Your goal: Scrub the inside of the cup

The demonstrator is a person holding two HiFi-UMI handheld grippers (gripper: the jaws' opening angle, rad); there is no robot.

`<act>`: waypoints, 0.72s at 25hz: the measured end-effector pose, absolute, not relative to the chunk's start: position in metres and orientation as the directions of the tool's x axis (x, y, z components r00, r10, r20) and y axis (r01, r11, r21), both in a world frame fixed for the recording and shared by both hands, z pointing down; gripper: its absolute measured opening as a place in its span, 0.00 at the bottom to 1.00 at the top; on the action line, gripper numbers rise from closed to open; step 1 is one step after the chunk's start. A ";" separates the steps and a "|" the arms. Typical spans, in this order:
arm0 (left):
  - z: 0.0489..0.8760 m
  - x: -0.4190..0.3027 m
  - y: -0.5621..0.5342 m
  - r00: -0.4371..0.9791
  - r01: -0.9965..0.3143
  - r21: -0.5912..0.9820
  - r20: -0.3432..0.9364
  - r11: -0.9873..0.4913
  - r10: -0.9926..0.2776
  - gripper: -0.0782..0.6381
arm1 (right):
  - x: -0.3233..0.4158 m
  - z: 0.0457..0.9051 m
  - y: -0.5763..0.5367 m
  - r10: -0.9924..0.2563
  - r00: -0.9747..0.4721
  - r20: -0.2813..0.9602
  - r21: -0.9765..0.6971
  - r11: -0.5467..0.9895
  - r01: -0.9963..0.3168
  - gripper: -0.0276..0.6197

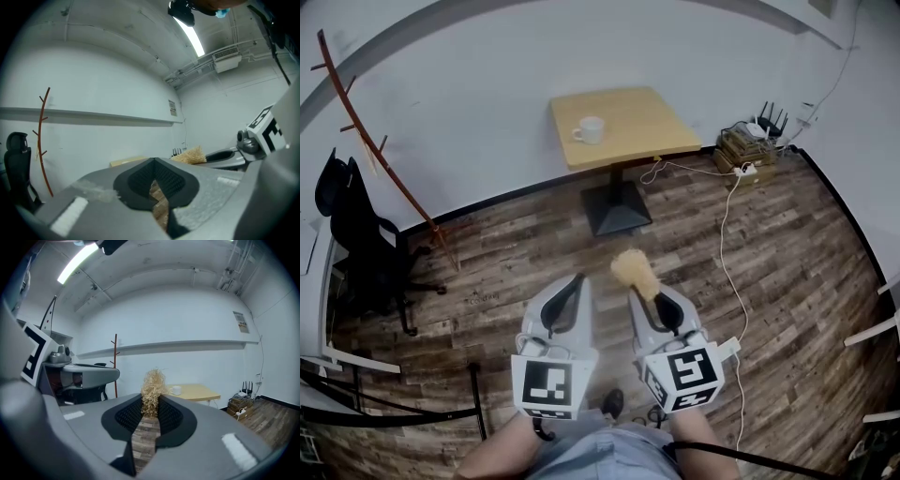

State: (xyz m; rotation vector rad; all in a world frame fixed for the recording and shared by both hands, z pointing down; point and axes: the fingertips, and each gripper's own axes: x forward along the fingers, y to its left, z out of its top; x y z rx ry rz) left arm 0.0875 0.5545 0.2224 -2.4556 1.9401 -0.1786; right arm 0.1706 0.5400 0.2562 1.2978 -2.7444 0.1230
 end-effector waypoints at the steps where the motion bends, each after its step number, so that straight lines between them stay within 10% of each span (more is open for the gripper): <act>1: 0.222 0.087 0.553 0.224 -0.969 -0.091 0.082 -0.231 -0.971 0.14 | 0.171 0.256 0.538 -0.763 -0.634 0.126 -0.028 0.636 -0.771 0.16; 18: 0.225 0.042 0.462 0.215 -0.974 -0.055 0.051 -0.218 -0.975 0.14 | 0.129 0.255 0.444 -0.761 -0.635 0.134 0.018 0.643 -0.766 0.17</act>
